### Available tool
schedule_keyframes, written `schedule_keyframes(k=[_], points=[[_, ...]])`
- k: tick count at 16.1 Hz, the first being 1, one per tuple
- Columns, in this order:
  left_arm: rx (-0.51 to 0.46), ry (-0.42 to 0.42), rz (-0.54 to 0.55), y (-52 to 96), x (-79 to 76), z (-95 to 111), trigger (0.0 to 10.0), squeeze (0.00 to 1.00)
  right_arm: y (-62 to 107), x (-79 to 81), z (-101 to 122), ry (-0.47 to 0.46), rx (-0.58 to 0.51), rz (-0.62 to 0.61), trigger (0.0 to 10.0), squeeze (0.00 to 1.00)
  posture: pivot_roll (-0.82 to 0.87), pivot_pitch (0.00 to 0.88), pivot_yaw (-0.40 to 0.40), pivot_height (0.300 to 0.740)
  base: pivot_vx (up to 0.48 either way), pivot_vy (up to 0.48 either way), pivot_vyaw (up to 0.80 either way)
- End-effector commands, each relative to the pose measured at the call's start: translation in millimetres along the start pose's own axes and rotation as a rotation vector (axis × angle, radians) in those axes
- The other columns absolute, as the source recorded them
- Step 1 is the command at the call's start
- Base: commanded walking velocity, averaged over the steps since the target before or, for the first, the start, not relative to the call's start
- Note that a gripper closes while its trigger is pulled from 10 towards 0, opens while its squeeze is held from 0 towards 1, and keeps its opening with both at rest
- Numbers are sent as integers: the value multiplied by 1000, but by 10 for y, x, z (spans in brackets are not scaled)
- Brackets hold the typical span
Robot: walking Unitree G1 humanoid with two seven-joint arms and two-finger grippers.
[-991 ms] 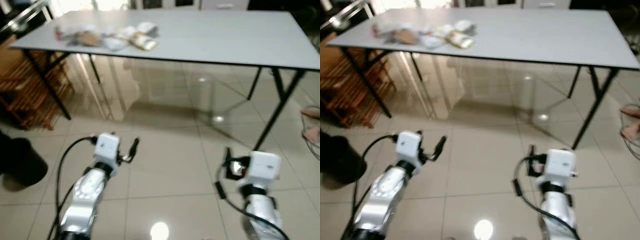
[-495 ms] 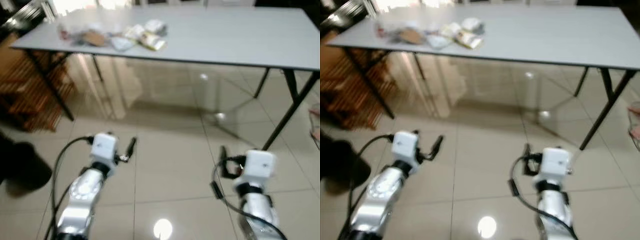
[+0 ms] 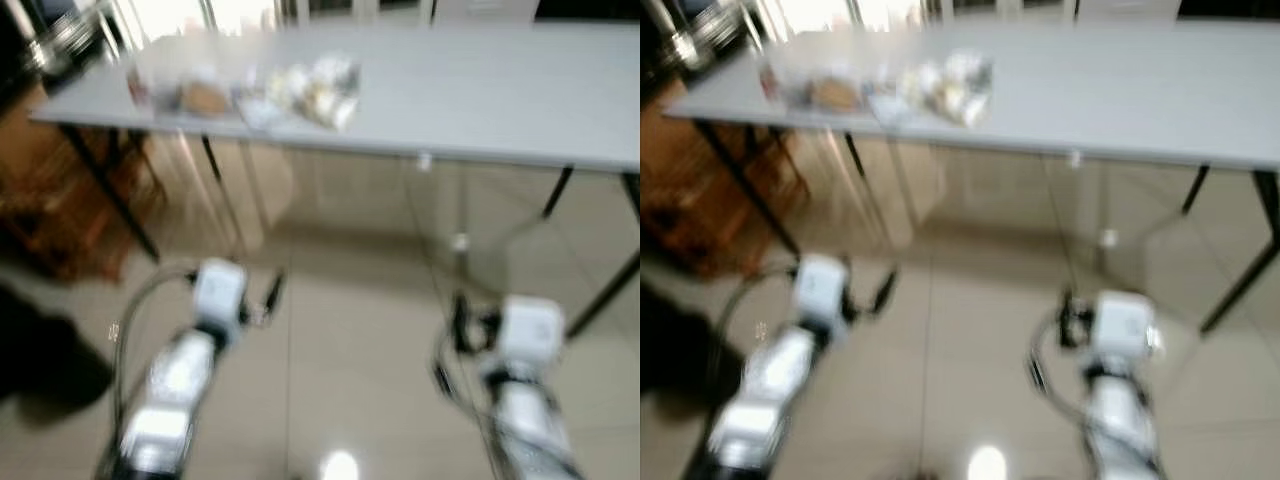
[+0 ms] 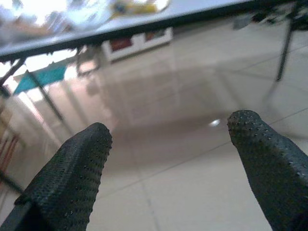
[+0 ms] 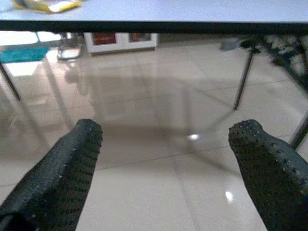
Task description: Picking trash to rubbish bin
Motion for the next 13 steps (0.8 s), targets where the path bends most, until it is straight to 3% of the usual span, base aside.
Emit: schedule_keyframes(k=[1, 13], points=[[-9, 5, -15, -17, -40, 30, 10000, 0, 9, -68, -19, 12, 6, -17, 10000, 0, -113, 89, 103, 740, 480, 0, 0], [-11, 1, -7, -41, -32, 32, 10000, 0, -29, -64, 10, 18, -8, -16, 10000, 0, -108, 82, 101, 740, 480, 0, 0]])
Point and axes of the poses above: a point about 5 cm out from each wrist's last joint towards the gripper, its own y axis pointing back from the gripper into the wrist, its own z axis along the axis of the wrist's last joint, x = y × z, the point moved 3 cm from there along -y, pointing out of the wrist towards the gripper, and after that the axes turned 14 degrees about y, right-handed, at the moved point
